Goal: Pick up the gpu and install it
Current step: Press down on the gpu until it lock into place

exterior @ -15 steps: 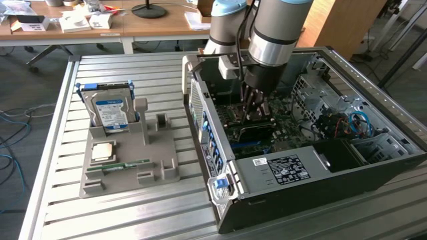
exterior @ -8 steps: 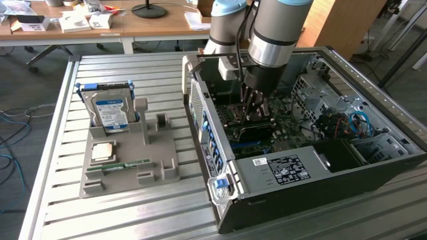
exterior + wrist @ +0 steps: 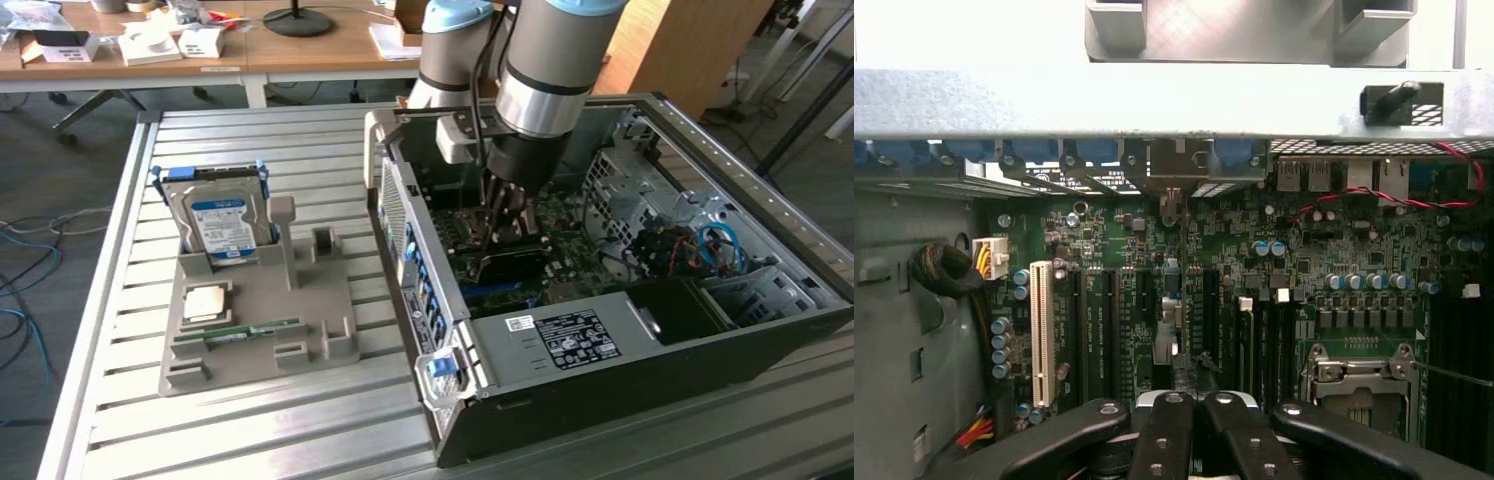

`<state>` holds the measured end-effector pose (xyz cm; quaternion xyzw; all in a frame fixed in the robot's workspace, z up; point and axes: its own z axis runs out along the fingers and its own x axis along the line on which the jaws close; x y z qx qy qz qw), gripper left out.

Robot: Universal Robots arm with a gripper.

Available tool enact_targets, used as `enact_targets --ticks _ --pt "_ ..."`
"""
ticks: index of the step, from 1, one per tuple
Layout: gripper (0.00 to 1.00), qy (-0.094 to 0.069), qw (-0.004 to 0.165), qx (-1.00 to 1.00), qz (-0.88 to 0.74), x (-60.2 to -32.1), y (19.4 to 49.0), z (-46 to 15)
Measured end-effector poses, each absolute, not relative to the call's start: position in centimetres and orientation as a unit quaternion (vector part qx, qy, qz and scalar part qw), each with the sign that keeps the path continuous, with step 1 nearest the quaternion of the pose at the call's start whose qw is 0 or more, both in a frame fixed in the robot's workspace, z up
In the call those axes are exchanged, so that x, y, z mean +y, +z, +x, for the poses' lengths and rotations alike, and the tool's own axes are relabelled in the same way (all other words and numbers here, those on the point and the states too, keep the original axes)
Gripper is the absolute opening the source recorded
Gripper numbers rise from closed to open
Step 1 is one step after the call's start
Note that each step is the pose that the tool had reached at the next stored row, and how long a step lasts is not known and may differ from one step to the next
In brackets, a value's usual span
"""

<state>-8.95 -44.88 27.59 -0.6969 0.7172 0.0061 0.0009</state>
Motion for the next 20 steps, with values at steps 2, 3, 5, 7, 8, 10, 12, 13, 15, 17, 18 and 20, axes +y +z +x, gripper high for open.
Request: enact_targets --ticks 2,3,5,7,8,10,12,13,15,17,18,20 --pt "0.11 0.006 0.001 0.717 -0.697 -44.88 27.46 -8.94" --pt "0.11 0.006 0.001 0.717 -0.697 -44.88 27.46 -8.94" --pt "0.11 0.006 0.001 0.717 -0.697 -44.88 27.46 -8.95" --pt "0.11 0.006 0.001 0.717 -0.697 -44.88 27.46 -8.94" --pt "0.11 0.006 0.001 0.717 -0.697 -44.88 27.45 -8.94" --pt "0.11 0.006 0.001 0.717 -0.697 -44.88 27.32 -8.94" --pt "0.11 0.006 0.001 0.717 -0.697 -44.88 27.30 -8.95" --pt "0.11 0.006 0.001 0.717 -0.697 -44.88 27.31 -8.95" --pt "0.11 0.006 0.001 0.717 -0.697 -44.88 27.29 -8.94" --pt "0.11 0.007 0.001 0.717 -0.697 -44.88 27.18 -8.95" --pt "0.11 0.007 0.002 0.717 -0.697 -44.88 27.15 -8.95" --pt "0.11 0.007 0.002 0.717 -0.697 -44.88 27.15 -8.95"
